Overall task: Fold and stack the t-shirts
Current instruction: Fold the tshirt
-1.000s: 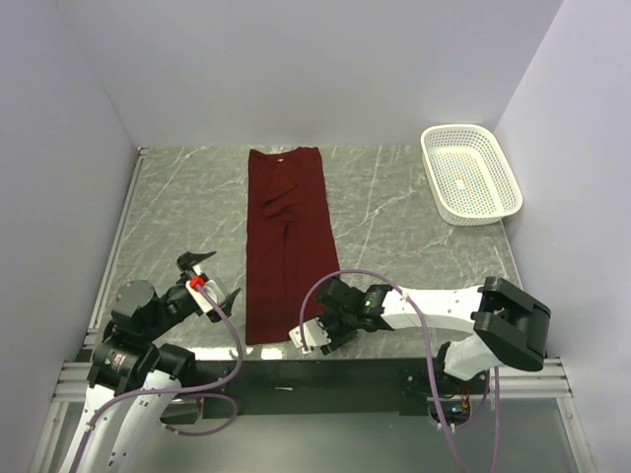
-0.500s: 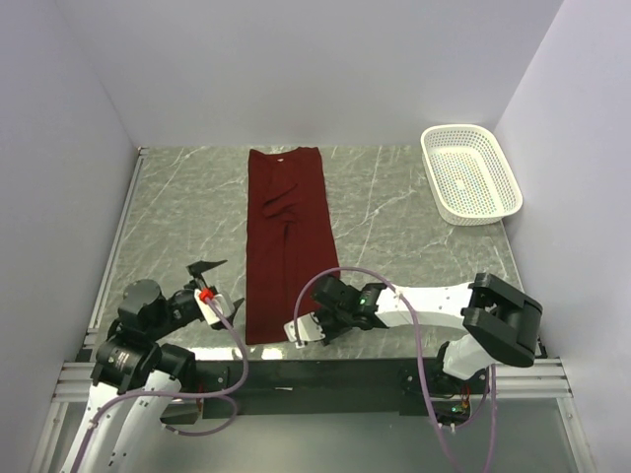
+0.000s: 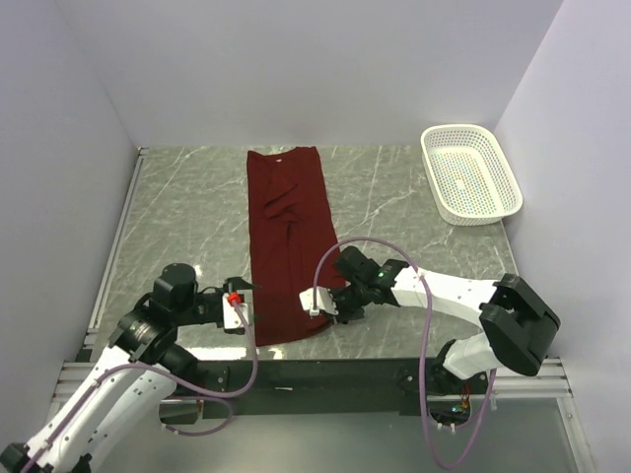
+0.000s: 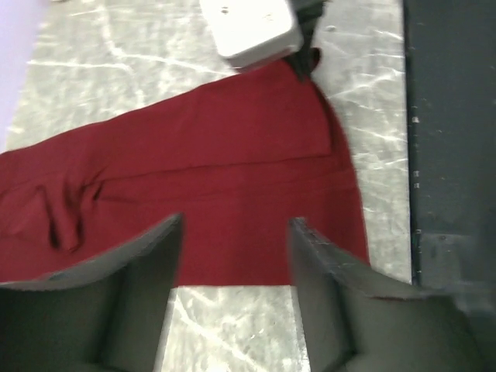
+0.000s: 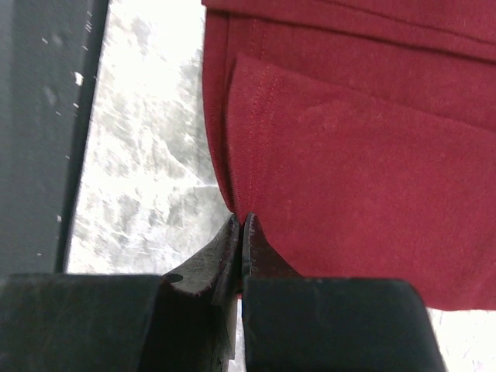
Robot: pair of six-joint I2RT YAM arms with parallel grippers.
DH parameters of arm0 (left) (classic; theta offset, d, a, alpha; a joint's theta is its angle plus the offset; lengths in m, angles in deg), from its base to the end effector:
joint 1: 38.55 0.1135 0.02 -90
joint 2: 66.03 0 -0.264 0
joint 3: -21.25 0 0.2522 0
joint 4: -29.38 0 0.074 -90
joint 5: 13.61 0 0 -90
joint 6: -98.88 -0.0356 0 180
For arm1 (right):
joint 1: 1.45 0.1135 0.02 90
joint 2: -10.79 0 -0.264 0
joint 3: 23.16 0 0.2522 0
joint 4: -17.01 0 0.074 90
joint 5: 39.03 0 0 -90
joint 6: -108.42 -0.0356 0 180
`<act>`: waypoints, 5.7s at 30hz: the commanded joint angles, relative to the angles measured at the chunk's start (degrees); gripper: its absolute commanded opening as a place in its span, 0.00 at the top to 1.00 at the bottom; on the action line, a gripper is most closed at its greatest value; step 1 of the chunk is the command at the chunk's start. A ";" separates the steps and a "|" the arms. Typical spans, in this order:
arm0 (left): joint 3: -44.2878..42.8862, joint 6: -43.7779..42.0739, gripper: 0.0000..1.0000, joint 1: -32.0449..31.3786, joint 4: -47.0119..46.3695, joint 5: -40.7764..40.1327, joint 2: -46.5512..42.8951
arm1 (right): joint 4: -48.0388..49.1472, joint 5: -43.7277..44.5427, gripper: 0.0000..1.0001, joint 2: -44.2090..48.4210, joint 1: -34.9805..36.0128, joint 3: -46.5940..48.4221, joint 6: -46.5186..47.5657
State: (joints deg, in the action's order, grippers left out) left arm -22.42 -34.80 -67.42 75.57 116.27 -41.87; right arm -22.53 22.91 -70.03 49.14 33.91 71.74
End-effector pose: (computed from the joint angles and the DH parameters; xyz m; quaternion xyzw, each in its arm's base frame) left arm 0.0830 -0.0718 0.2603 0.6177 0.5392 -0.2243 0.5267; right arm 0.1497 0.2085 0.1784 -0.7779 0.5376 0.2305 0.2296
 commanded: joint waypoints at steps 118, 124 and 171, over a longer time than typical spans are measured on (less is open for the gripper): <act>-5.06 -0.95 1.00 -19.05 -14.49 -25.47 32.08 | -9.99 -12.55 1.00 -1.44 -12.44 16.35 -5.94; -9.89 -3.52 1.00 -8.51 -22.74 -21.79 38.93 | -9.64 -11.50 1.00 -7.51 -17.36 23.21 -9.80; -41.54 -4.84 1.00 11.11 -31.54 -17.46 76.82 | -9.55 1.51 1.00 -45.13 -24.66 73.23 -21.94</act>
State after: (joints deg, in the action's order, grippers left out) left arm -61.07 -38.69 -56.75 46.70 98.47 34.17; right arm -33.42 23.26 -114.51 24.74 103.48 50.78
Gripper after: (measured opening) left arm 0.016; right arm 0.026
